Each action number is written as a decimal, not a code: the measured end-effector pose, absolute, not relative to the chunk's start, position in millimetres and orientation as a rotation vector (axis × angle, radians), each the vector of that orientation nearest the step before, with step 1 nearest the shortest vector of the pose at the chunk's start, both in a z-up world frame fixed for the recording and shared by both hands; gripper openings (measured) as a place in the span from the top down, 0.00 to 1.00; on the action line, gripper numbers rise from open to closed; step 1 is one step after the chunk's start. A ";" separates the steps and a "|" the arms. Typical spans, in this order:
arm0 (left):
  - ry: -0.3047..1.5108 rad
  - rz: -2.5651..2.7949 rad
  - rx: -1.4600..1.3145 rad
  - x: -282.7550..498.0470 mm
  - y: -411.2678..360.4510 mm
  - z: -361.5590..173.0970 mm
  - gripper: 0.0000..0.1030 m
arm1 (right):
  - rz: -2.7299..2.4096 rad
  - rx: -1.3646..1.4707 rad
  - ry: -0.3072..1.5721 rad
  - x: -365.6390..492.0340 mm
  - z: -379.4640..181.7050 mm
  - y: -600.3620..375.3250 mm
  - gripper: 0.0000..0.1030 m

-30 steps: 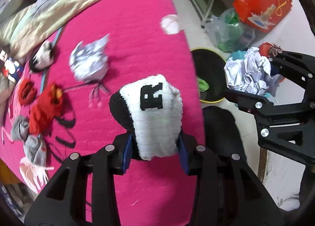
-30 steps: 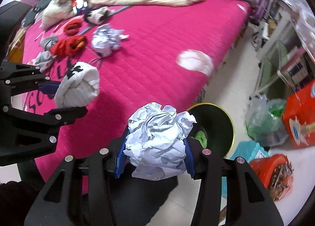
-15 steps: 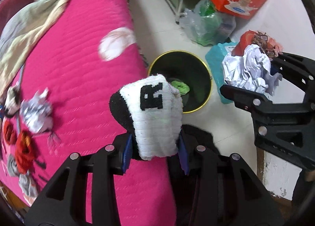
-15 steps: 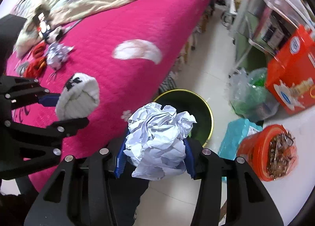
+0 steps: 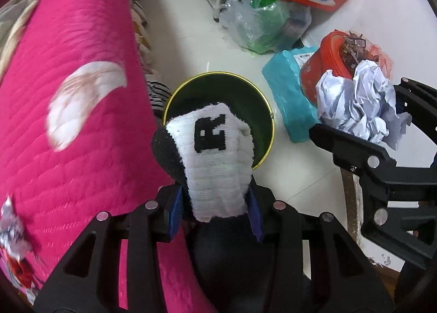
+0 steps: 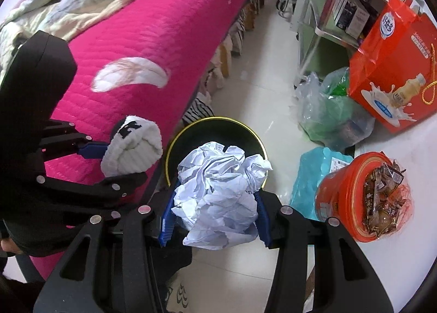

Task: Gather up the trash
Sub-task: 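Carry the sock and paper over the bin and open both tools, then return both tools to the bed toward the red sock and crumpled paper, then grasp the red sock with the left tool while the right tool grasps crumpled paper, then carry the red sock and paper over the black bin and open both tools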

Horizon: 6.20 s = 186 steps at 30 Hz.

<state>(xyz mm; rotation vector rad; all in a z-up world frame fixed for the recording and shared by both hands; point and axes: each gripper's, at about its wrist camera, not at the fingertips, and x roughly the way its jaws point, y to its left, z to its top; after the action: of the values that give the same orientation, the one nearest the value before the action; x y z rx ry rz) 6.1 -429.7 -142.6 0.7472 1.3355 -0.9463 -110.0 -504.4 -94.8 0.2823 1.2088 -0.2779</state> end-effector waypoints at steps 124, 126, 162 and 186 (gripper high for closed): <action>1.273 -0.455 0.466 180.9 -120.1 -97.0 0.74 | 0.229 -0.076 1.264 148.3 -93.3 -208.3 0.99; 1.281 -0.456 0.434 179.6 -116.4 -92.3 0.76 | 0.248 -0.056 1.252 146.7 -87.2 -210.5 0.99; 1.305 -0.415 0.302 173.9 -87.4 -69.3 0.77 | 0.304 -0.176 1.211 149.8 -72.8 -185.2 0.46; 1.252 -0.653 0.561 68.2 -243.0 -66.4 0.77 | 0.033 0.057 1.173 -1.4 -45.4 -334.2 0.46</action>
<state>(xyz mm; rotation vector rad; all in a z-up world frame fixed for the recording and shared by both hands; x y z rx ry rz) 68.2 -243.0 -66.4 0.5611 1.2520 -0.6528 -1.4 -334.2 -45.4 0.0566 1.1732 0.0326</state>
